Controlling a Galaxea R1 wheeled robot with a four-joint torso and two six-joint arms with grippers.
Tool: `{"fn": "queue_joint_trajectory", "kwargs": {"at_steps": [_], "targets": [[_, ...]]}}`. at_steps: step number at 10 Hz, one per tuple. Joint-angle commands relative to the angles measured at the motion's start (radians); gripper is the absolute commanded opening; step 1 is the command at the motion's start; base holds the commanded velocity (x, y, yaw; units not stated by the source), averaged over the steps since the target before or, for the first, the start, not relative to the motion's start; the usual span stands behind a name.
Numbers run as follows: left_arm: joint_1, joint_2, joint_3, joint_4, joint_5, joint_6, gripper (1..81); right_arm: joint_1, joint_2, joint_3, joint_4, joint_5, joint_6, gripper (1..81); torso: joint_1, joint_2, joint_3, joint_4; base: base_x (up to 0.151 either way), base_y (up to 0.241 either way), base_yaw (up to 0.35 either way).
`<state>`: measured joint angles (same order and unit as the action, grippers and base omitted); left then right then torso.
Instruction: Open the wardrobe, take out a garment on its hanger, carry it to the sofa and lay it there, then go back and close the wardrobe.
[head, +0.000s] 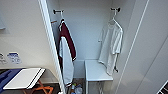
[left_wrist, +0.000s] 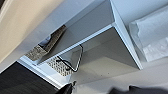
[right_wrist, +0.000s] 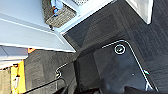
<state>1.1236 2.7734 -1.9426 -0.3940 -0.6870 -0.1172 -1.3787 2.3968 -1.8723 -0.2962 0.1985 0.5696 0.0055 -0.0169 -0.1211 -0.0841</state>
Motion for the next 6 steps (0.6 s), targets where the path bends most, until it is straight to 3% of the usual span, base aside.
{"fn": "queue_joint_trajectory", "kwargs": {"at_steps": [1, 2, 4, 6], "targets": [[-0.135, 0.04, -0.032, -0.284, -0.264, 0.01, 81.1, 0.052, -0.045, 0.024, 0.002, -0.028, 0.003, 81.1, 0.0, 0.0, 0.0, 0.0, 0.0, 0.0, 0.0], [-0.133, 0.039, -0.036, -0.328, -0.317, 0.013, 81.1, 0.052, -0.043, 0.033, 0.0, -0.028, 0.003, 81.1, 0.0, 0.0, 0.0, 0.0, 0.0, 0.0, 0.0], [-0.109, 0.014, -0.053, -0.444, -0.352, 0.069, 81.1, 0.06, -0.034, 0.035, -0.001, -0.037, 0.003, 81.1, 0.0, 0.0, 0.0, 0.0, 0.0, 0.0, 0.0], [-0.068, -0.024, -0.081, -0.496, -0.396, 0.07, 81.1, 0.071, -0.023, 0.042, -0.004, -0.047, 0.003, 81.1, 0.0, 0.0, 0.0, 0.0, 0.0, 0.0, 0.0]]}}
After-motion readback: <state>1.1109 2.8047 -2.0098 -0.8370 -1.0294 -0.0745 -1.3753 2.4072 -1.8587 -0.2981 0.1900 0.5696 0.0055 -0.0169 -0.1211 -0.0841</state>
